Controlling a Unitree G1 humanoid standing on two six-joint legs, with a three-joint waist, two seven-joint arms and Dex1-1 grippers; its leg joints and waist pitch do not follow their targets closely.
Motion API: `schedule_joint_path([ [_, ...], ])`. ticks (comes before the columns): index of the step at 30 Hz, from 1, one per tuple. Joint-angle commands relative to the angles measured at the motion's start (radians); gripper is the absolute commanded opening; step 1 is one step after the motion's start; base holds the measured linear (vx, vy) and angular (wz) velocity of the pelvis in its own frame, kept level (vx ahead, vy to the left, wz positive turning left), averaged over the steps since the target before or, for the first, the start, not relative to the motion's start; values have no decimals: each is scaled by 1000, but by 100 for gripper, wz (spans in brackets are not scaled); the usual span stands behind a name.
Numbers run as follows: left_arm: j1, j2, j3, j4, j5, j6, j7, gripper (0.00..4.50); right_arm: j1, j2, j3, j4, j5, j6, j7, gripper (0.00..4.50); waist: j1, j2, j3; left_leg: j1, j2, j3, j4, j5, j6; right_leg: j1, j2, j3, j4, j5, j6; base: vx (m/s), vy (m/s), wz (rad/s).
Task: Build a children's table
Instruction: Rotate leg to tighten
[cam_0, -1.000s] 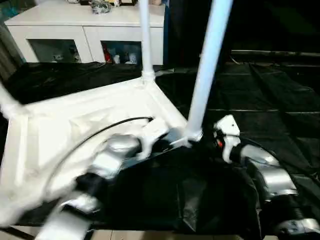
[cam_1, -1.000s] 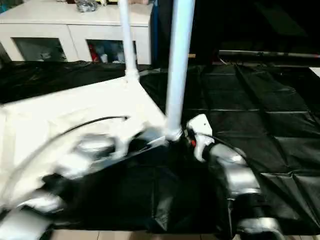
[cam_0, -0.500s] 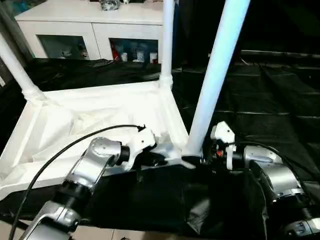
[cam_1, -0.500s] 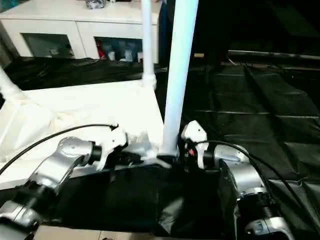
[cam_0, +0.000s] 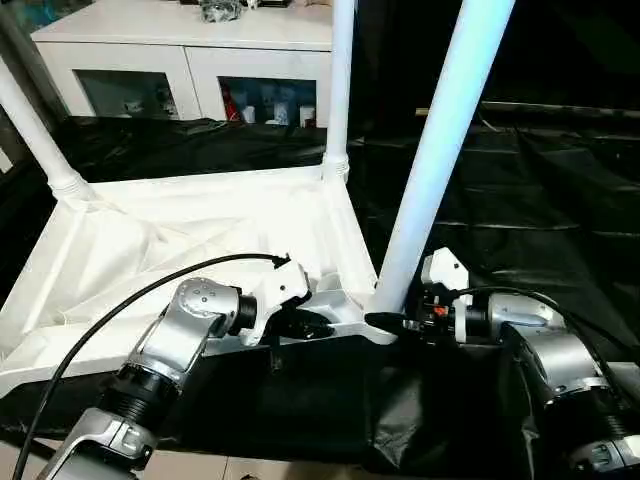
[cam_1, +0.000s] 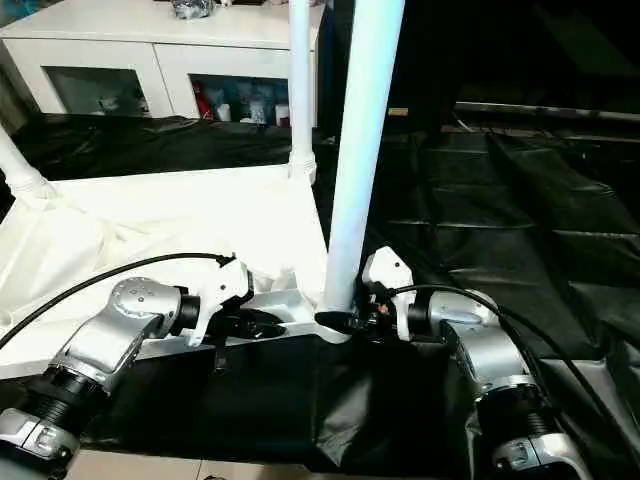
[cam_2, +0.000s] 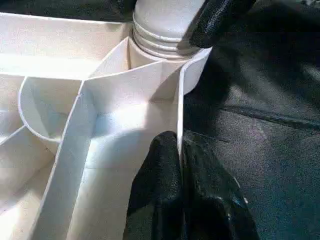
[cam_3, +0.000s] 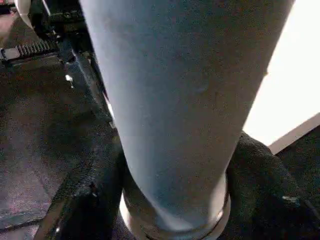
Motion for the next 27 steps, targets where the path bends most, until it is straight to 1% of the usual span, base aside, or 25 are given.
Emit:
schedule_joint_path([
  [1, -12, -34, 4, 20, 2, 1, 62, 0, 5, 24, 4, 31, -29, -2, -74, 252, -2, -21, -53, 21, 62, -29, -69, -227, 64, 35, -64, 46, -77, -283, -219, 0, 0, 0],
  [2, -22, -48, 11, 41, 10, -1, 97, 0, 4, 42, -8, 46, -36, 7, -128, 252, -4, -21, -53, 22, 61, -31, -71, -259, 48, 37, -67, 45, -81, -333, -207, 0, 0, 0],
  [3, -29, -57, 15, 54, 15, -2, 118, 0, 3, 53, -16, 55, -40, 13, -160, 251, -6, -23, -52, 22, 61, -31, -72, -266, 41, 36, -65, 46, -83, -350, -199, 0, 0, 0],
  [4, -43, -76, 22, 78, 24, -3, 161, 0, 4, 74, -30, 70, -50, 20, -228, 251, -9, -22, -51, 27, 62, -33, -74, -292, 26, 31, -65, 46, -87, -380, -189, 0, 0, 0],
  [6, -76, -120, 32, 127, 46, 5, 256, 0, 1, 125, -70, 97, -60, 49, -379, 249, -15, -25, -48, 27, 59, -35, -78, -319, 4, 29, -65, 46, -94, -424, -169, 0, 0, 0],
  [7, -78, -122, 32, 130, 47, 5, 260, 0, 1, 128, -72, 98, -60, 50, -386, 249, -15, -24, -49, 29, 58, -37, -77, -330, 0, 28, -67, 45, -94, -439, -164, 0, 0, 0],
  [8, -95, -144, 37, 155, 57, 12, 307, 0, -1, 155, -94, 108, -60, 70, -461, 248, -18, -26, -49, 27, 57, -38, -78, -336, -1, 30, -67, 45, -98, -453, -153, 0, 0, 0],
  [9, -119, -175, 45, 189, 66, 22, 370, 0, -1, 186, -115, 114, -61, 91, -538, 248, -21, -26, -47, 29, 57, -37, -79, -348, -4, 24, -66, 45, -103, -469, -144, 0, 0, 0],
  [10, -119, -175, 45, 189, 66, 22, 370, 0, -1, 186, -115, 114, -61, 91, -538, 248, -21, -26, -47, 32, 56, -38, -77, -359, -8, 22, -67, 45, -103, -484, -141, 0, 0, 0],
  [11, -143, -203, 51, 221, 75, 28, 426, 0, -2, 216, -131, 121, -63, 110, -609, 248, -23, -19, -46, 32, 54, -38, -77, -368, -10, 21, -67, 44, -109, -500, -134, 0, 0, 0],
  [12, -165, -230, 59, 252, 82, 30, 484, 0, -6, 242, -143, 129, -68, 119, -669, 248, -24, -22, -47, 30, 53, -41, -78, -370, -12, 23, -68, 42, -109, -513, -126, 0, 0, 0],
  [13, -186, -255, 61, 278, 87, 29, 524, 0, -12, 271, -150, 140, -74, 117, -723, 248, -23, -17, -47, 34, 52, -40, -77, -379, -13, 19, -68, 42, -112, -522, -123, 0, 0, 0],
  [14, -186, -255, 61, 278, 87, 29, 524, 0, -12, 271, -150, 140, -74, 117, -723, 248, -24, -20, -48, 38, 52, -41, -76, -390, -13, 16, -69, 42, -116, -529, -119, 0, 0, 0],
  [15, -202, -274, 59, 298, 94, 18, 551, 0, -19, 293, -148, 147, -84, 102, -760, 248, -25, -20, -48, 31, 53, -42, -78, -384, -9, 20, -70, 42, -115, -520, -118, 0, 0, 0],
  [16, -215, -293, 55, 314, 98, 0, 558, 0, -28, 317, -133, 148, -97, 69, -779, 248, -22, -8, -50, 31, 53, -44, -79, -381, -12, 22, -71, 41, -114, -510, -117, 0, 0, 0],
  [17, -219, -297, 53, 321, 100, -9, 560, 0, -31, 324, -128, 147, -99, 57, -782, 248, -25, -14, -51, 32, 53, -42, -80, -386, -13, 19, -67, 41, -115, -487, -118, 0, 0, 0],
  [18, -225, -303, 53, 332, 105, -23, 562, 0, -34, 334, -122, 145, -99, 39, -782, 283, -23, -15, -52, 30, 54, -43, -82, -379, -6, 25, -68, 40, -113, -463, -123, 0, 0, 0],
  [19, -224, -302, 52, 331, 106, -24, 559, 0, -34, 335, -123, 144, -95, 37, -777, 303, -23, -14, -53, 29, 55, -42, -82, -375, -3, 25, -69, 41, -112, -448, -126, 0, 0, 0],
  [21, -219, -297, 46, 329, 110, -29, 546, 0, -33, 342, -129, 131, -70, 27, -746, 319, -23, -14, -52, 27, 56, -41, -83, -370, 8, 28, -68, 41, -109, -416, -139, 0, 0, 0],
  [22, -216, -292, 41, 329, 111, -39, 535, 0, -33, 344, -132, 122, -62, 26, -733, 325, -23, -18, -52, 25, 55, -40, -83, -368, 12, 29, -68, 41, -108, -413, -141, 0, 0, 0],
  [23, -212, -285, 40, 326, 109, -43, 526, 0, -34, 337, -130, 116, -64, 19, -723, 337, -25, -16, -52, 22, 55, -41, -85, -364, 15, 32, -69, 41, -106, -412, -143, 0, 0, 0],
  [24, -205, -275, 39, 319, 107, -54, 510, 0, -38, 322, -130, 114, -64, 10, -703, 337, -26, -21, -51, 22, 55, -40, -84, -363, 18, 30, -69, 41, -108, -416, -144, 0, 0, 0],
  [25, -205, -275, 39, 319, 107, -54, 510, 0, -38, 322, -130, 114, -64, 10, -703, 360, -25, -19, -51, 24, 55, -40, -83, -365, 19, 30, -70, 41, -108, -421, -145, 0, 0, 0],
  [26, -194, -260, 39, 309, 101, -65, 485, 0, -44, 293, -128, 116, -71, -10, -675, 363, -26, -18, -51, 24, 56, -40, -82, -367, 20, 30, -71, 41, -109, -428, -145, 0, 0, 0],
  [27, -184, -245, 39, 302, 96, -82, 458, 0, -48, 258, -124, 118, -65, -26, -613, 365, -27, -23, -51, 16, 55, -42, -83, -354, 26, 38, -72, 39, -106, -426, -140, 0, 0, 0],
])
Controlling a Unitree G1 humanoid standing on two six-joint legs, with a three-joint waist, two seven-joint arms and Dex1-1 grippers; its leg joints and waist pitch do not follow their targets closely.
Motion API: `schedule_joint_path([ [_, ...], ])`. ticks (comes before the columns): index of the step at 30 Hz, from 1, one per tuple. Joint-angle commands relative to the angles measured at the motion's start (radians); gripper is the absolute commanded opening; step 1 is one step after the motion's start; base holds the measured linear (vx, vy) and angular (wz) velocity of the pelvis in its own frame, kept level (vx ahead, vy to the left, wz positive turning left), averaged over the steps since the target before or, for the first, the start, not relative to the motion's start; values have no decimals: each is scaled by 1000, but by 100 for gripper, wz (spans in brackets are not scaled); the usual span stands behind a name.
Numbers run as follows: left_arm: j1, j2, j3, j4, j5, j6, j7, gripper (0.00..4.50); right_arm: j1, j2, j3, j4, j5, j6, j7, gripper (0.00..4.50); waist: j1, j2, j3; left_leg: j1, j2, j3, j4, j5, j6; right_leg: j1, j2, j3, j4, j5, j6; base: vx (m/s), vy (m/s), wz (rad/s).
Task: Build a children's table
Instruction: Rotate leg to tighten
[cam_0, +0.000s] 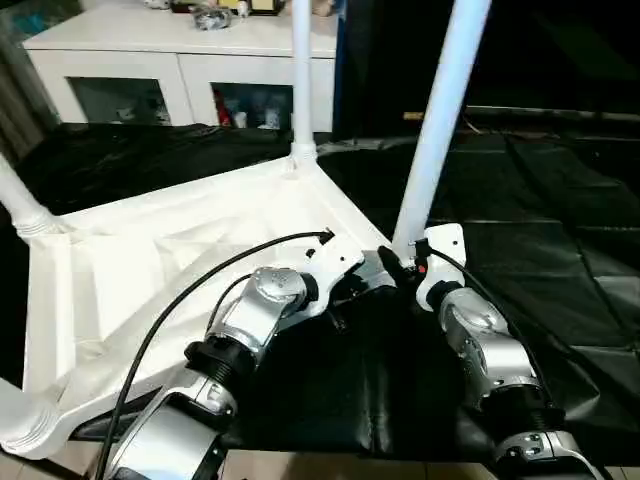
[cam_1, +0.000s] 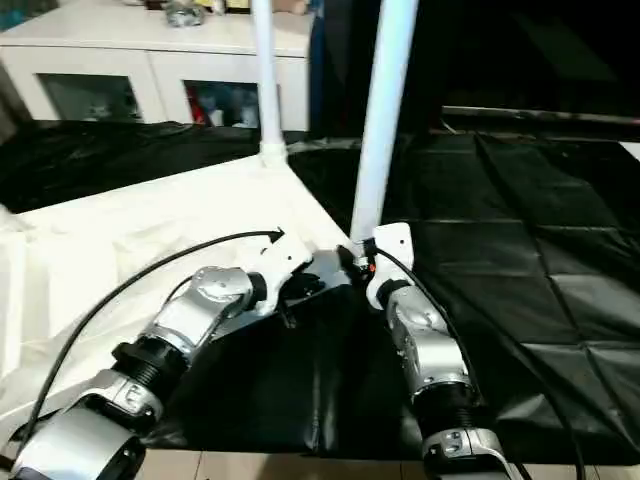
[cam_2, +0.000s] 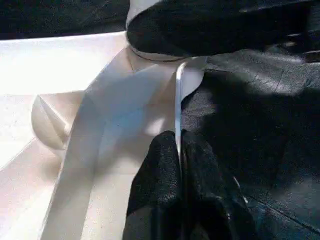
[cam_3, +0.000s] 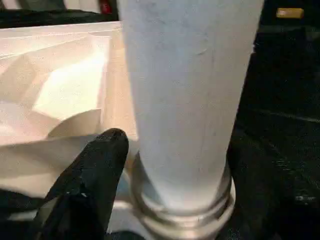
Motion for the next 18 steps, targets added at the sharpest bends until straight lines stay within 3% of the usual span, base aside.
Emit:
schedule_joint_path([
  [1, 13, 6, 28, -18, -26, -54, -1, 0, 2, -10, 42, -4, 16, -11, 90, 365, 3, -21, -51, 14, 58, -41, -83, -346, 29, 35, -71, 39, -90, -417, -144, 0, 0, 0],
  [5, 42, 45, 30, -45, -43, -77, -76, 0, 17, -90, 64, -51, 69, 19, 293, 409, 7, -18, -52, 20, 60, -35, -77, -313, 55, 32, -68, 42, -89, -372, -170, 0, 0, 0],
  [8, 73, 84, 26, -88, -72, -103, -169, 0, 35, -168, 91, -97, 84, 34, 439, 435, 9, -22, -54, 15, 61, -33, -75, -291, 75, 36, -68, 42, -85, -358, -178, 0, 0, 0],
  [10, 117, 139, 7, -174, -125, -98, -317, 0, 48, -245, 118, -121, 93, 23, 583, 435, 12, -24, -57, 9, 63, -34, -73, -262, 82, 44, -70, 40, -77, -331, -190, 0, 0, 0],
  [12, 129, 157, 2, -200, -135, -88, -353, 0, 49, -263, 124, -125, 100, 22, 622, 435, 14, -20, -59, 15, 62, -28, -68, -239, 91, 34, -66, 42, -74, -294, -213, 0, 0, 0],
  [18, 168, 206, -4, -289, -174, -44, -456, 0, 51, -309, 151, -148, 121, 36, 729, 435, 28, -16, -57, 16, 70, -28, -70, -214, 90, 33, -60, 42, -59, -234, -239, 0, 0, 0],
])
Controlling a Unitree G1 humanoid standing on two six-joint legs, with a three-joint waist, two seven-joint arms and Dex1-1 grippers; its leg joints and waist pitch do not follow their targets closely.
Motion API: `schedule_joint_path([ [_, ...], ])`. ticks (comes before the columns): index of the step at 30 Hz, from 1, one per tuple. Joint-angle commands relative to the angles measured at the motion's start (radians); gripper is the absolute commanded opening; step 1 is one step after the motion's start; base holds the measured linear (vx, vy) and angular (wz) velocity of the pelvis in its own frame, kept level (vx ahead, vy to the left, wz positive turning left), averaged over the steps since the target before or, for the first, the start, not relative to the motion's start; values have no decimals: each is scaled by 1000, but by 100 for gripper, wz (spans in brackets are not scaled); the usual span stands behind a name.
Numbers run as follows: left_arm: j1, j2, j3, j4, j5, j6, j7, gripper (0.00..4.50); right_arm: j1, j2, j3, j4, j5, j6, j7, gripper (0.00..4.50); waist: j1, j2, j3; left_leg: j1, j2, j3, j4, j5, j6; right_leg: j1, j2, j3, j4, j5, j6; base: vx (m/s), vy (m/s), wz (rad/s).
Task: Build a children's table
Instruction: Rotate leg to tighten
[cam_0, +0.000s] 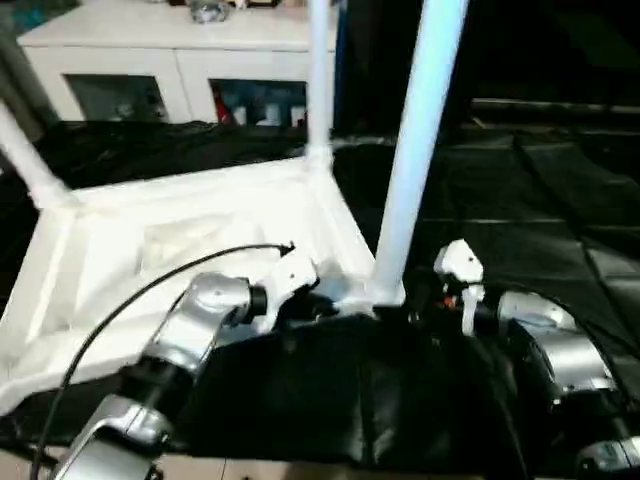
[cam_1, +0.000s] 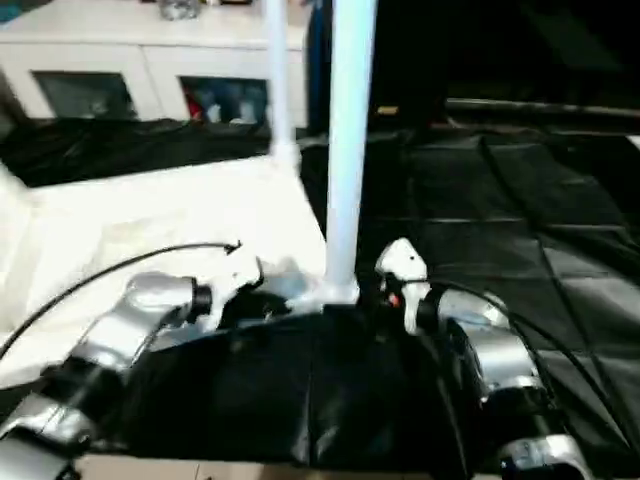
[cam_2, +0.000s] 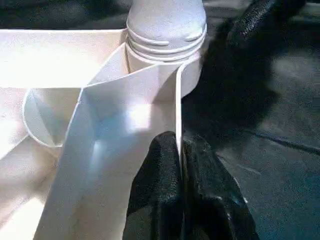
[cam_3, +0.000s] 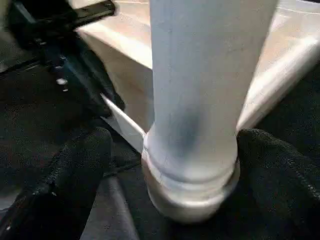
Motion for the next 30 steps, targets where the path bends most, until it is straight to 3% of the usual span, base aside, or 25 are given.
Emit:
schedule_joint_path([
  [1, 12, -7, -4, -50, -68, -6, -58, 0, -1, -12, 21, -30, 7, 10, 39, 435, 3, -19, -57, 20, 66, -27, -65, -219, 87, 40, -61, 44, -68, -236, -241, 0, 0, 0],
  [9, 31, 2, -8, -90, -73, 21, -80, 0, -7, -7, 44, -5, -13, 1, 61, 419, 4, -22, -53, 23, 64, -28, -69, -263, 55, 37, -65, 48, -78, -325, -213, 0, 0, 0],
  [10, 32, 3, -8, -93, -73, 24, -81, 0, -10, -6, 43, 0, -11, 3, 58, 391, 4, -20, -52, 23, 64, -28, -69, -266, 53, 37, -65, 48, -79, -330, -211, 0, 0, 0],
  [22, 34, 0, -3, -97, -59, 34, -66, 0, -12, 5, 42, 13, -17, -6, 37, 298, 4, -22, -56, 20, 62, -27, -65, -226, 67, 41, -63, 47, -72, -275, -220, 0, 0, 0],
  [25, 29, -15, 2, -76, -42, 38, -22, 0, -2, 27, 29, 20, -20, 0, -16, 281, 3, -23, -55, 19, 62, -28, -65, -230, 65, 41, -64, 47, -73, -285, -217, 0, 0, 0],
  [30, -13, -76, 16, 7, 4, 40, 120, 0, -1, 101, -13, 63, -47, 19, -221, 272, -6, -25, -51, 25, 59, -31, -70, -282, 31, 34, -64, 46, -87, -394, -183, 0, 0, 0],
])
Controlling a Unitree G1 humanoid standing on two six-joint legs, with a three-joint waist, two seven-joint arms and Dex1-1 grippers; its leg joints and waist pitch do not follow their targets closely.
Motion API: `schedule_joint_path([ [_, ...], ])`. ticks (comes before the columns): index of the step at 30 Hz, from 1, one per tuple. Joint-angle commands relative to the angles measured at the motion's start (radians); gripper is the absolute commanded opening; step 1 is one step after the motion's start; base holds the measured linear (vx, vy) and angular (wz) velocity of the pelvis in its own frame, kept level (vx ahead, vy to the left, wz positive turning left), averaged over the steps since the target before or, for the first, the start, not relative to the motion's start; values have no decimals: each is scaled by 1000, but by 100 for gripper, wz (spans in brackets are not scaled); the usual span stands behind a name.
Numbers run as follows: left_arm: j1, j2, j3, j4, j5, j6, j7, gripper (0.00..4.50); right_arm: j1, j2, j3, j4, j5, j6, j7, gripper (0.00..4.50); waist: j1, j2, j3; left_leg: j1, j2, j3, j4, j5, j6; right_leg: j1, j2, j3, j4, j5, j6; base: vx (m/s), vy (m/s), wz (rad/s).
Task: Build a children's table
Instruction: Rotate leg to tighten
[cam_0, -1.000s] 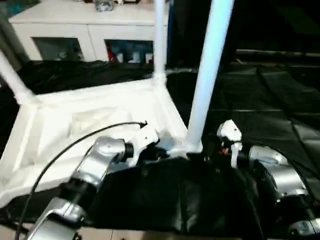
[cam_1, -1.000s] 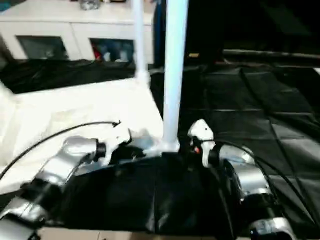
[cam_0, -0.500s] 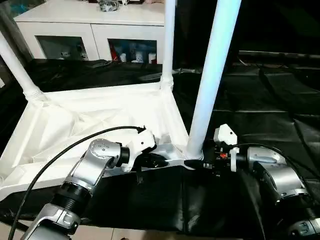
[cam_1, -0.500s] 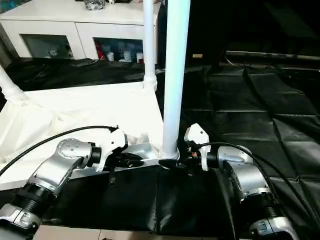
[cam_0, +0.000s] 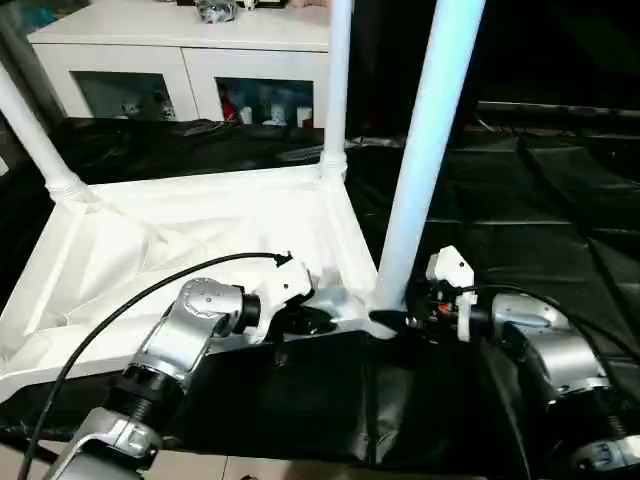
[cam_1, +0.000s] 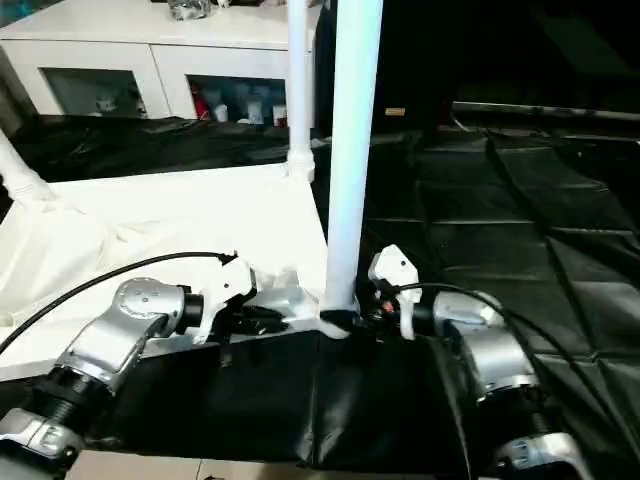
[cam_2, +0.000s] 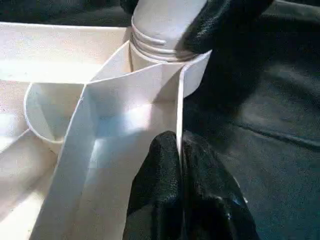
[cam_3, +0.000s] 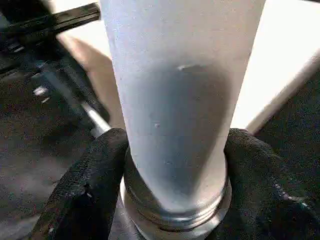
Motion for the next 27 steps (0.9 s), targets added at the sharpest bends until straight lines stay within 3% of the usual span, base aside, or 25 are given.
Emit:
schedule_joint_path([
  [1, -24, -60, 13, 33, -12, 0, 85, 0, 8, 42, 1, 15, -28, 26, -103, 272, -3, -22, -52, 24, 60, -33, -73, -290, 27, 32, -65, 44, -88, -399, -183, 0, 0, 0],
  [2, -47, -91, 12, 69, 9, 3, 148, 0, 12, 80, -18, 17, -36, 43, -196, 272, -4, -24, -52, 21, 59, -34, -75, -290, 23, 34, -63, 43, -88, -401, -176, 0, 0, 0],
  [3, -60, -107, 12, 89, 21, 2, 184, 0, 14, 100, -29, 18, -36, 55, -240, 272, -7, -23, -49, 27, 57, -33, -76, -308, 16, 26, -61, 45, -95, -422, -169, 0, 0, 0],
  [4, -60, -107, 12, 89, 21, 2, 184, 0, 14, 100, -29, 18, -36, 55, -240, 272, -7, -24, -51, 29, 57, -34, -75, -315, 11, 27, -64, 44, -95, -434, -164, 0, 0, 0],
  [5, -77, -130, 13, 116, 31, 8, 228, 0, 15, 126, -43, 19, -40, 68, -300, 271, -9, -23, -50, 23, 56, -35, -77, -314, 13, 29, -66, 44, -97, -445, -158, 0, 0, 0],
  [6, -92, -149, 15, 140, 39, 12, 264, 0, 15, 148, -51, 23, -48, 78, -355, 271, -6, -12, -50, 27, 57, -37, -77, -325, 6, 27, -65, 44, -98, -450, -152, 0, 0, 0],
  [7, -134, -194, 21, 194, 55, 22, 347, 0, 18, 206, -68, 33, -58, 94, -465, 271, -11, -16, -49, 28, 56, -35, -78, -333, 3, 23, -61, 44, -101, -451, -149, 0, 0, 0],
  [8, -134, -194, 21, 194, 55, 22, 347, 0, 18, 206, -68, 33, -58, 94, -465, 271, -11, -19, -51, 30, 54, -37, -78, -343, -5, 23, -63, 43, -102, -461, -145, 0, 0, 0],
  [9, -150, -209, 25, 214, 62, 20, 385, 0, 19, 224, -71, 36, -65, 91, -499, 271, -11, -22, -50, 26, 53, -38, -78, -345, 1, 28, -66, 41, -103, -471, -140, 0, 0, 0],
  [10, -161, -221, 29, 228, 66, 17, 404, 0, 18, 236, -68, 40, -69, 81, -511, 271, -10, -13, -50, 27, 54, -39, -79, -346, 2, 27, -66, 42, -104, -472, -138, 0, 0, 0],
  [11, -162, -221, 29, 229, 67, 17, 406, 0, 18, 238, -67, 40, -69, 80, -511, 326, -12, -16, -50, 31, 54, -38, -78, -359, 1, 22, -64, 42, -109, -476, -134, 0, 0, 0],
  [14, -171, -228, 27, 247, 81, 3, 408, 0, 7, 260, -75, 34, -66, 75, -531, 346, -11, -15, -51, 25, 55, -40, -82, -357, 8, 28, -65, 41, -107, -458, -133, 0, 0, 0],
  [16, -168, -224, 27, 248, 80, -2, 399, 0, 3, 261, -76, 28, -64, 82, -526, 346, -15, -15, -51, 21, 56, -43, -85, -359, 8, 32, -65, 39, -103, -436, -139, 0, 0, 0],
  [20, -151, -199, 19, 233, 68, -19, 338, 0, -2, 242, -52, 6, -64, 82, -465, 397, -21, -13, -52, 22, 58, -41, -85, -358, 15, 33, -65, 40, -102, -391, -160, 0, 0, 0],
  [21, -141, -186, 16, 221, 64, -25, 311, 0, -2, 225, -39, -5, -60, 84, -423, 397, -22, -20, -52, 20, 58, -40, -85, -354, 21, 35, -65, 40, -102, -382, -163, 0, 0, 0],
  [27, -93, -101, 17, 157, 35, -42, 183, 0, -3, 61, 19, -56, -50, 65, -142, 397, -16, -21, -55, 15, 58, -34, -76, -291, 55, 42, -70, 41, -96, -355, -180, 0, 0, 0],
])
